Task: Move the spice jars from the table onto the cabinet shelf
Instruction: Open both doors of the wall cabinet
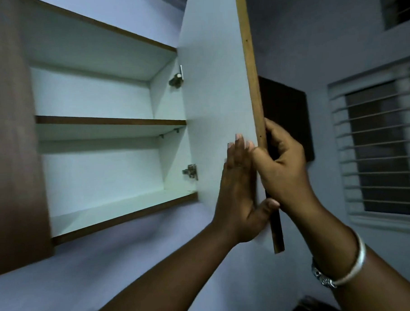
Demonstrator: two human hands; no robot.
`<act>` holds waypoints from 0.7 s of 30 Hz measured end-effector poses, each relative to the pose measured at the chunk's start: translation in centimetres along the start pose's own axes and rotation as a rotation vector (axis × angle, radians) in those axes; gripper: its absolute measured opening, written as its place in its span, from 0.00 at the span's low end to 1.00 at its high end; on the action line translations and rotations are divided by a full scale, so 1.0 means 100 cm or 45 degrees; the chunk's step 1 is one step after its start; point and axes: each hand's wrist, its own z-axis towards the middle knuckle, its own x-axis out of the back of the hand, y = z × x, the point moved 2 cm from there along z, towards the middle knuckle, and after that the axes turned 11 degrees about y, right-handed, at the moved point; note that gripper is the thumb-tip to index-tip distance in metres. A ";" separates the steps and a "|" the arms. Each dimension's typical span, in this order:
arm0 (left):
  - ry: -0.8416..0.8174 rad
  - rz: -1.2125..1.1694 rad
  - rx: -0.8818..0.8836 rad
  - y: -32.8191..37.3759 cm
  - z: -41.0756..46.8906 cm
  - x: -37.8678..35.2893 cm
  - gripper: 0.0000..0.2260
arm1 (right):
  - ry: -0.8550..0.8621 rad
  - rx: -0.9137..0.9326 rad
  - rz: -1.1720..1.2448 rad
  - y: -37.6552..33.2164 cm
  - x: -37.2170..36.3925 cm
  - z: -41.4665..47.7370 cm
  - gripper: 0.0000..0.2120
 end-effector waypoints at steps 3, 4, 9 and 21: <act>-0.077 0.099 0.028 -0.004 0.004 -0.033 0.40 | 0.086 0.037 -0.095 0.018 0.026 0.013 0.24; -0.132 0.131 0.026 -0.006 0.006 -0.042 0.40 | 0.120 0.035 -0.143 0.026 0.035 0.018 0.24; -0.343 0.325 0.015 -0.014 0.021 -0.095 0.41 | 0.176 -0.037 -0.287 0.075 0.083 0.048 0.22; -0.715 0.576 -0.099 -0.037 0.037 -0.111 0.43 | 0.218 -0.184 -0.435 0.133 0.113 0.075 0.24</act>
